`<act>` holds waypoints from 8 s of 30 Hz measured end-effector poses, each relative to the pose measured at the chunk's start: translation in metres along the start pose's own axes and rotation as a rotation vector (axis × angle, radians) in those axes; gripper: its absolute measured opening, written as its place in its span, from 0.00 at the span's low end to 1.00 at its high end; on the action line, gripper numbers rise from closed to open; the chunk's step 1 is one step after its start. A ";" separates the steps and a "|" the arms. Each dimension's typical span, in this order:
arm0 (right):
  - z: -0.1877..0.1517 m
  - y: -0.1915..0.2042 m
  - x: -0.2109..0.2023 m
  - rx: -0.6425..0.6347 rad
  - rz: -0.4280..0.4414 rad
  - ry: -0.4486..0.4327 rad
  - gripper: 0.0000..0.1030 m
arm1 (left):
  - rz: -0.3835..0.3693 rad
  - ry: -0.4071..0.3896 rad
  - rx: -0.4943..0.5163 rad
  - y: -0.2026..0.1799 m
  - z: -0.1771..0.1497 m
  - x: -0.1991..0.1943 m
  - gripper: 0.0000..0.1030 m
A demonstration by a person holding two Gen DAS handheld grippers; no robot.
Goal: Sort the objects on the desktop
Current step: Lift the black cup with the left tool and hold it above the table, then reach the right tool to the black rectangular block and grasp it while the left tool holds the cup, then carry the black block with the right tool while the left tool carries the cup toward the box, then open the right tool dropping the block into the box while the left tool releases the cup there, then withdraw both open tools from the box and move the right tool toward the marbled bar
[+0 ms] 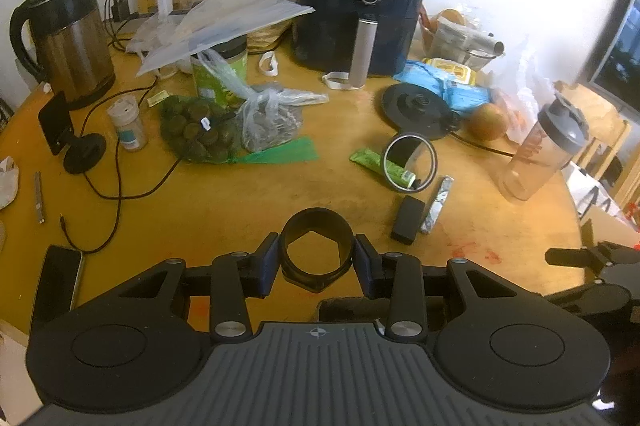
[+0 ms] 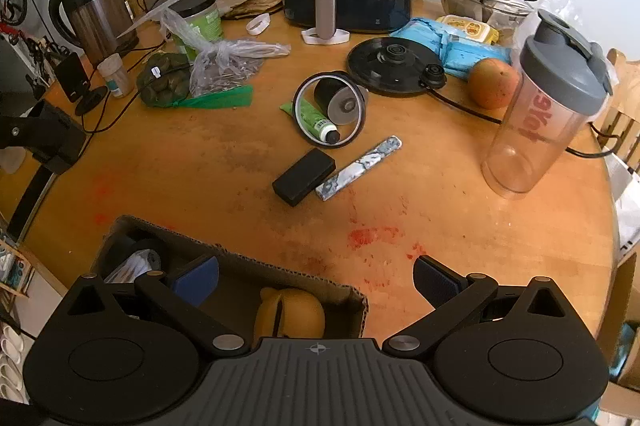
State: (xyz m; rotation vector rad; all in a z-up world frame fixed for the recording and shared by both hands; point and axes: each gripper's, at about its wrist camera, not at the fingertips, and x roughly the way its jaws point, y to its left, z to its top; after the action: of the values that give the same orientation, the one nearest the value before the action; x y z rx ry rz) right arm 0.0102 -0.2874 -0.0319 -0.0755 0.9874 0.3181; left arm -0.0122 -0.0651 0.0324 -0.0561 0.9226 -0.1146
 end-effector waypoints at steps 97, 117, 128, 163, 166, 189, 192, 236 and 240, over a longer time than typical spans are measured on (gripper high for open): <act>0.089 0.008 0.174 -0.729 0.309 0.179 0.68 | 0.174 0.046 -0.256 0.018 -0.042 -0.030 0.37; 0.080 0.001 0.115 -0.526 0.217 0.115 0.68 | 0.084 0.034 -0.151 0.008 -0.029 -0.024 0.37; 0.063 -0.003 0.075 -0.387 0.131 0.082 0.68 | 0.022 0.035 -0.073 0.003 -0.025 -0.019 0.37; -0.011 0.005 -0.049 0.127 -0.122 -0.026 0.68 | -0.176 0.060 0.146 -0.012 -0.026 -0.006 0.37; -0.021 0.005 -0.054 0.153 -0.121 -0.024 0.68 | -0.190 0.065 0.162 -0.017 -0.027 -0.003 0.37; -0.038 -0.006 -0.065 0.147 -0.080 -0.016 0.69 | -0.264 0.041 0.166 -0.048 -0.022 0.007 0.47; -0.036 -0.004 -0.063 0.138 -0.072 -0.013 0.69 | -0.241 0.042 0.146 -0.041 -0.021 0.007 0.48; 0.000 0.043 -0.028 -0.034 0.048 0.001 1.00 | -0.023 0.051 -0.037 0.024 -0.015 0.001 0.74; -0.002 0.029 -0.028 0.011 0.018 0.010 1.00 | -0.034 0.054 -0.033 0.017 -0.014 0.009 0.74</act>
State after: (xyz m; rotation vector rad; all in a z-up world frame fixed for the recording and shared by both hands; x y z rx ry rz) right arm -0.0145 -0.2668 -0.0080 -0.0579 1.0004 0.3288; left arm -0.0166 -0.0490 0.0156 -0.1001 0.9777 -0.1326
